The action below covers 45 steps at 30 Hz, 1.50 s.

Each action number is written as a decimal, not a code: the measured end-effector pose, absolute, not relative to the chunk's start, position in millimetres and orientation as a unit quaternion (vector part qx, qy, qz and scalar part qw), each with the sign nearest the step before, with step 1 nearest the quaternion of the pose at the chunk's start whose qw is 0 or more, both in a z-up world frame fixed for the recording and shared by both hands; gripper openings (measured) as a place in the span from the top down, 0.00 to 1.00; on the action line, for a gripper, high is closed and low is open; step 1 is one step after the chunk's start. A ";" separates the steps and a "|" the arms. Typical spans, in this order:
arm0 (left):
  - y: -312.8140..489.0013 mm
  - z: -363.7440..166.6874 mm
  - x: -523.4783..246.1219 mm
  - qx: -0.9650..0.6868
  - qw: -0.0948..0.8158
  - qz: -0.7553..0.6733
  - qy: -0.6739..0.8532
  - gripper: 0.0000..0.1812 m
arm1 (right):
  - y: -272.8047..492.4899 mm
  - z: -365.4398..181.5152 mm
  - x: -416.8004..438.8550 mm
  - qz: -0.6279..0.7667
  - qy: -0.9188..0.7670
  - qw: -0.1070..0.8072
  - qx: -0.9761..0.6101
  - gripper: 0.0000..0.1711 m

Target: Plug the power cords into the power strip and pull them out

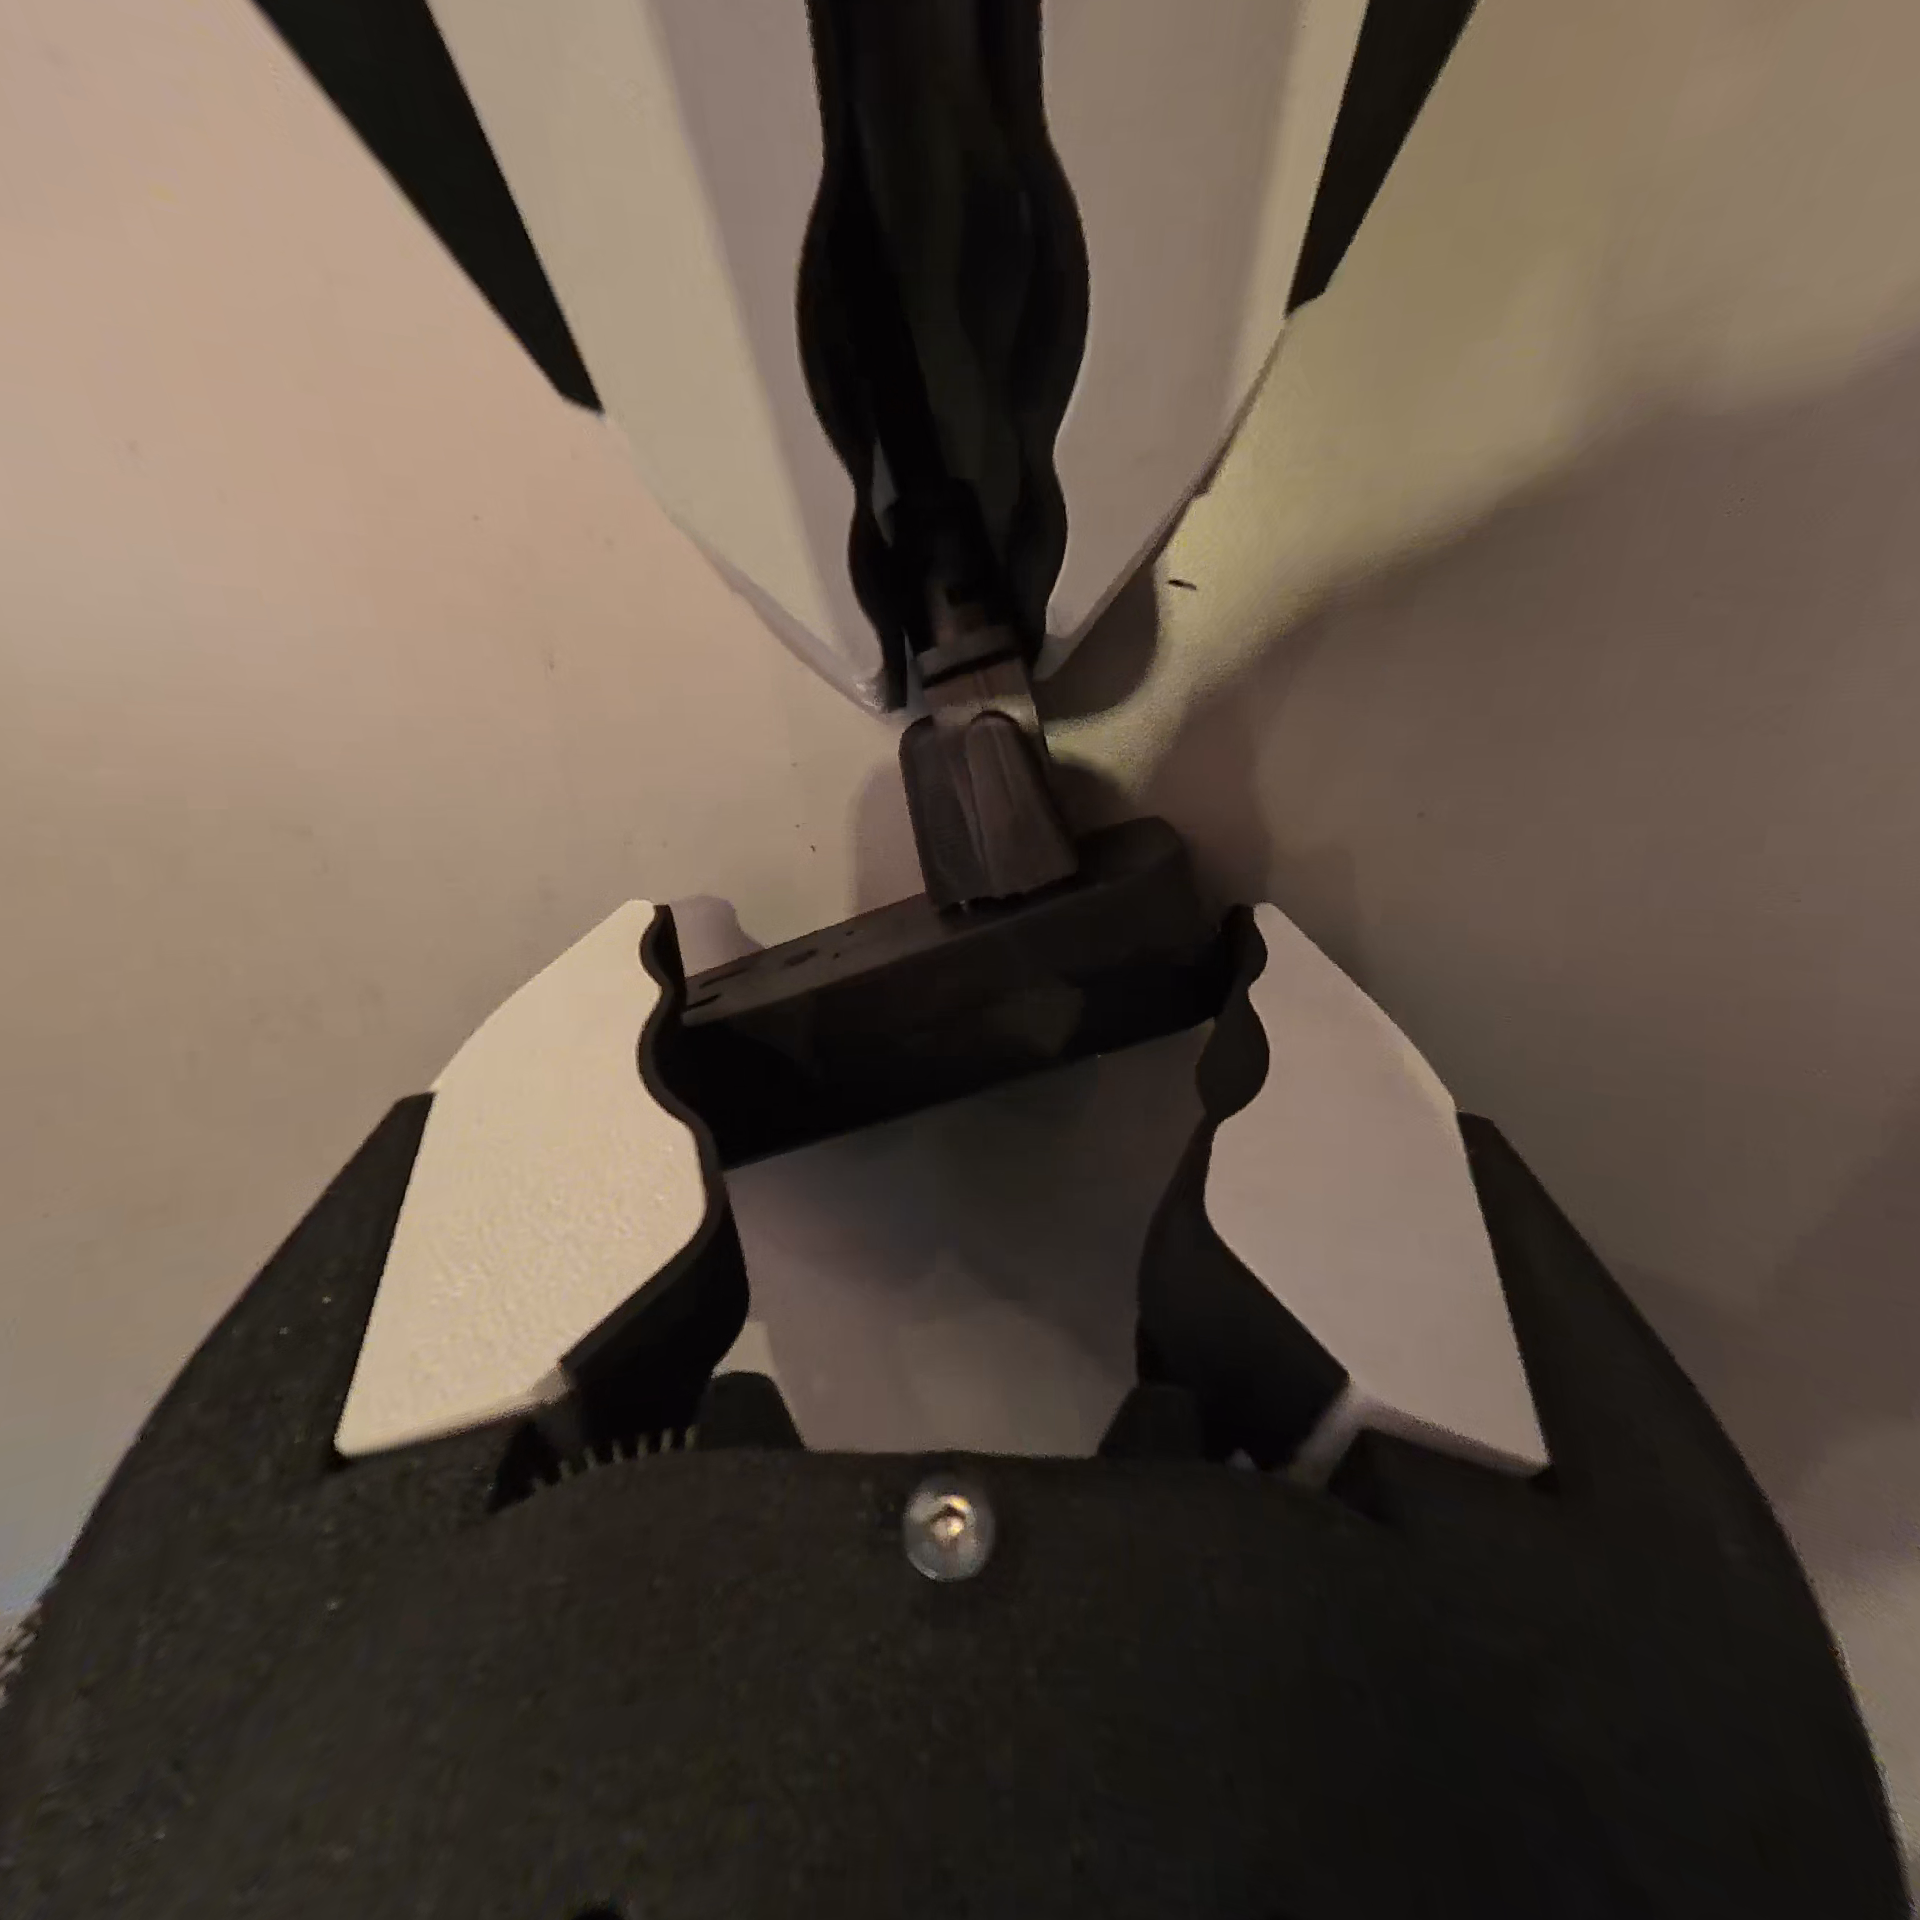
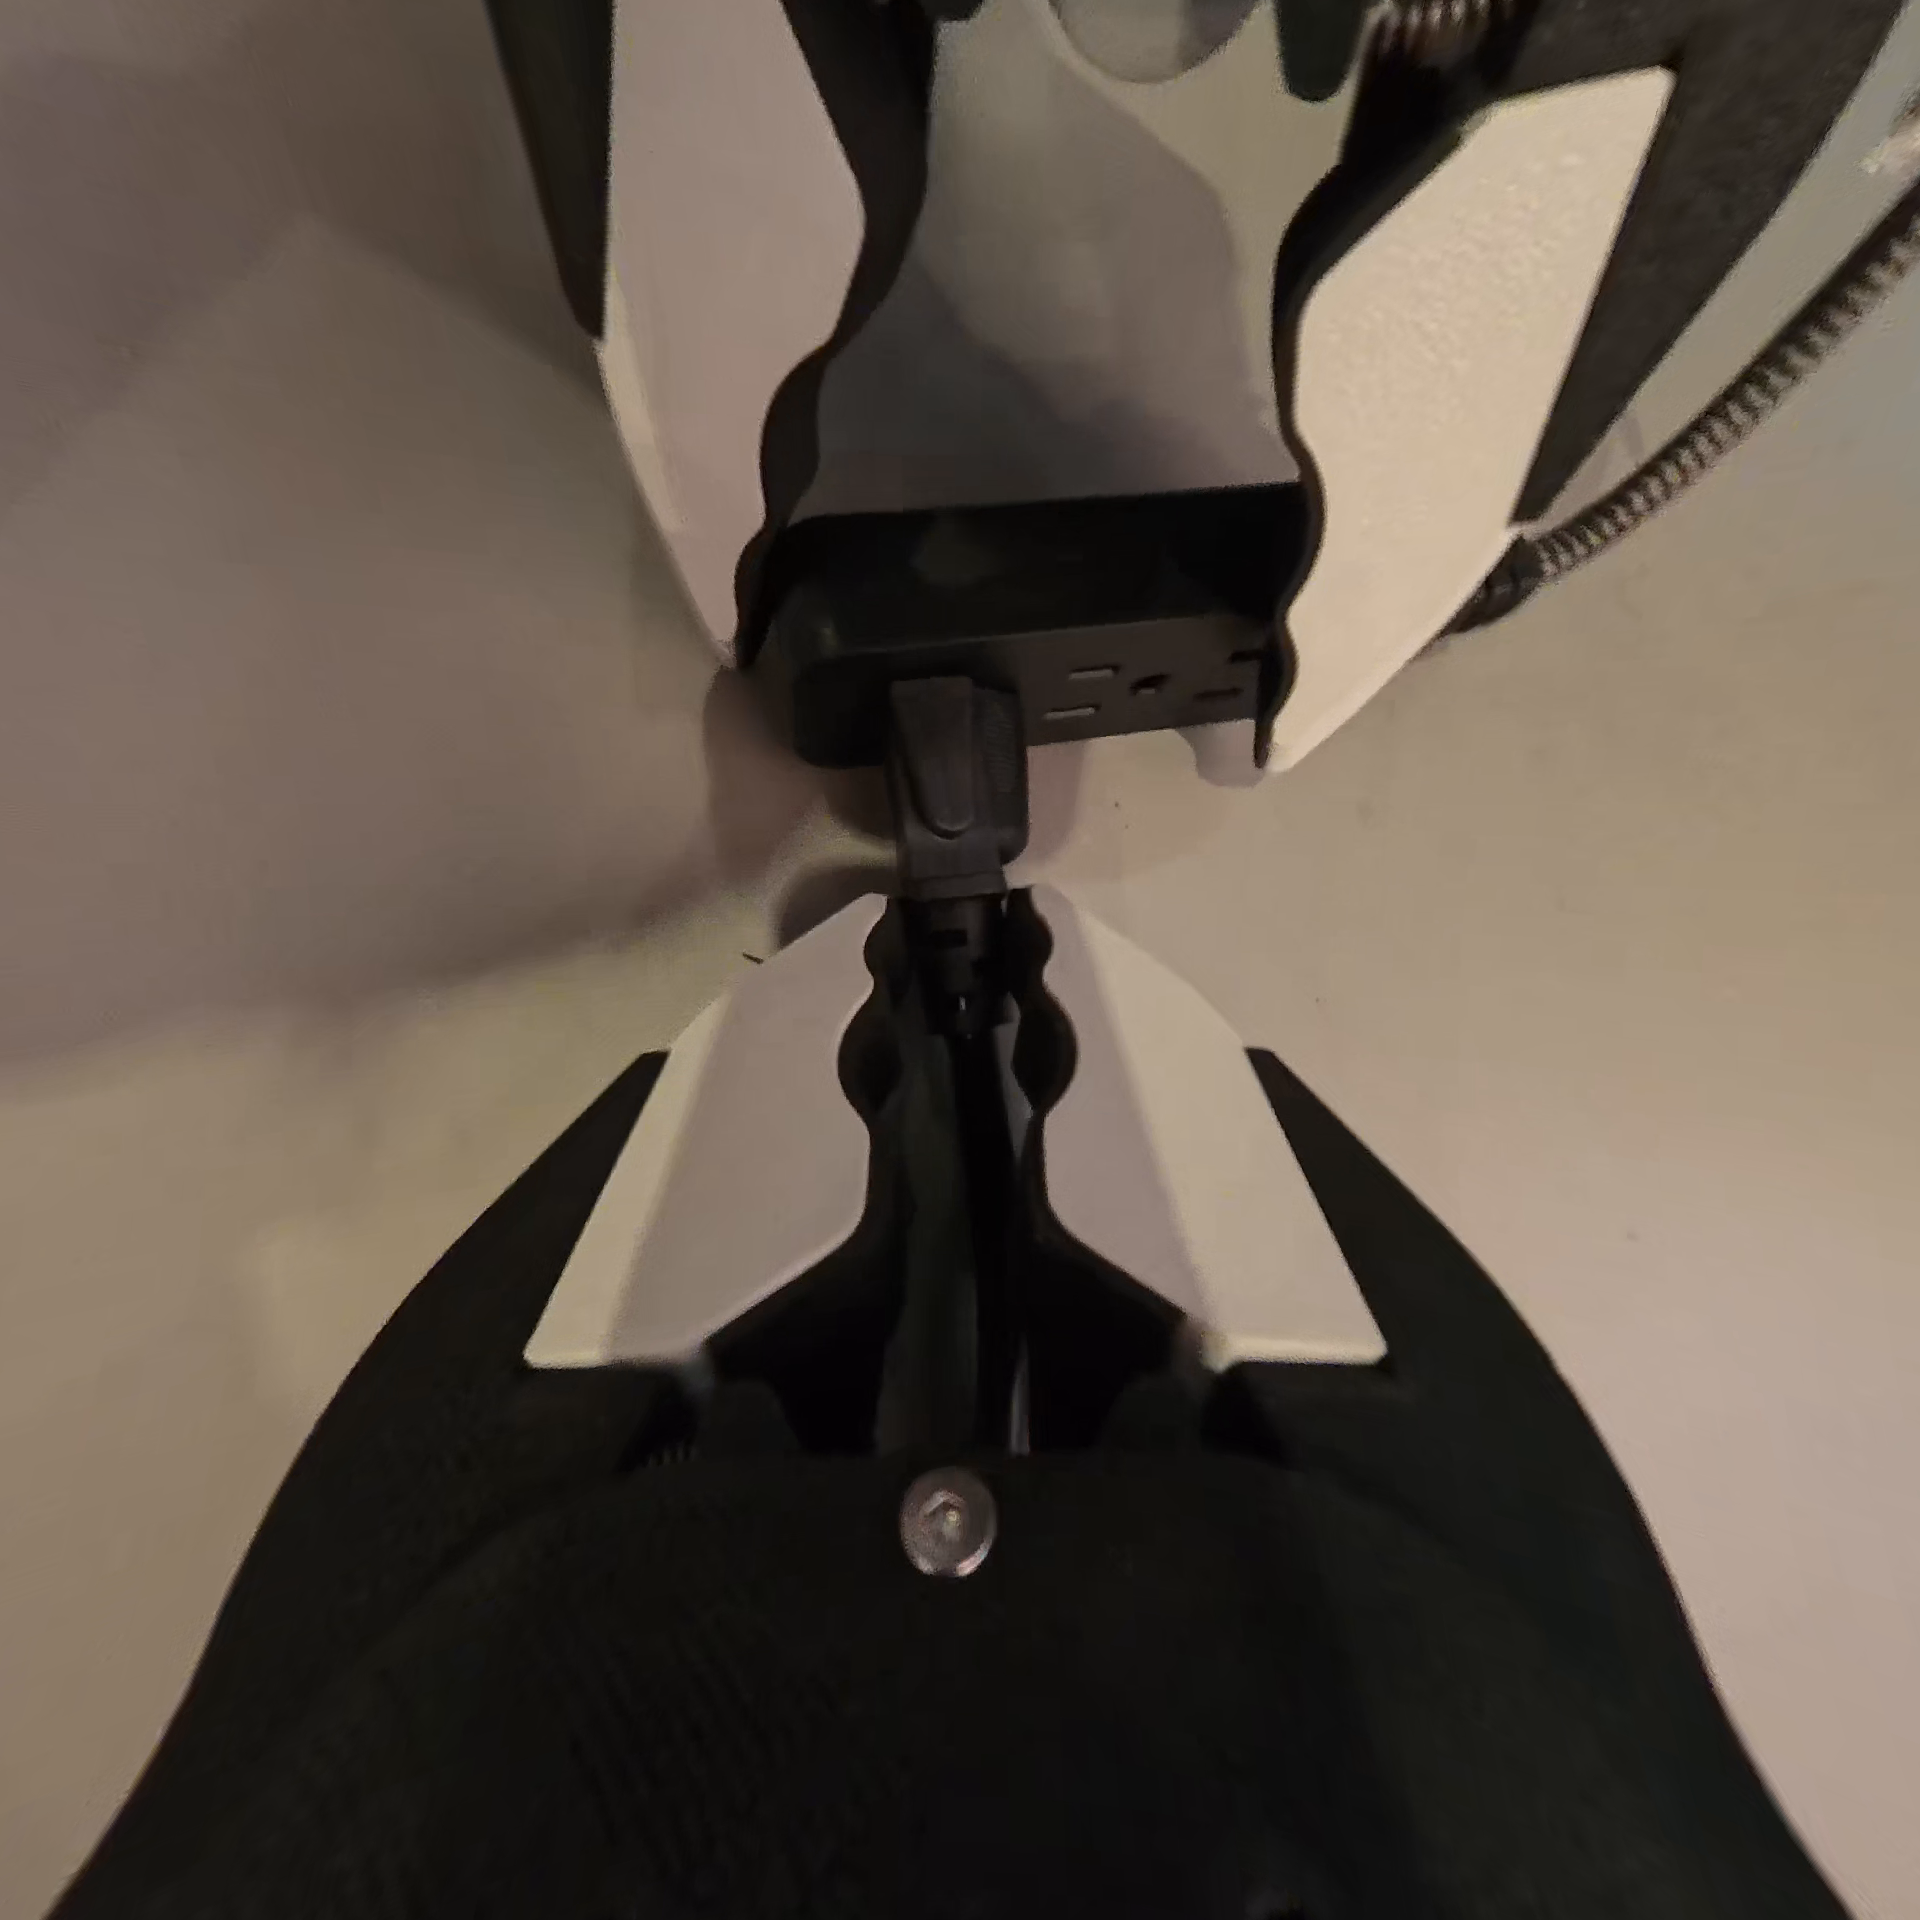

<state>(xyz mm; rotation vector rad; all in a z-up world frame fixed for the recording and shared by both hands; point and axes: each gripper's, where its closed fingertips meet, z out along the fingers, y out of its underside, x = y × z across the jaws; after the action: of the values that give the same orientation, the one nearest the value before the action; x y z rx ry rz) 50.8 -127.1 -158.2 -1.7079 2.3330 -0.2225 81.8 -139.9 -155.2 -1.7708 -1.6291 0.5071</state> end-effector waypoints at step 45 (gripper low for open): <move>-126.8 -154.6 43.1 -0.342 0.095 -0.068 0.932 0.73 | -157.2 -156.9 78.6 0.297 -0.706 0.250 -0.592 0.89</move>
<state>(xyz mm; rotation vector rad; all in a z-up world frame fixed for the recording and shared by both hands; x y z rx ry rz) 43.1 -126.8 -154.6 -1.0146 2.7632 -0.2023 78.6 -157.2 -156.9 -1.6130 -1.9214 0.8100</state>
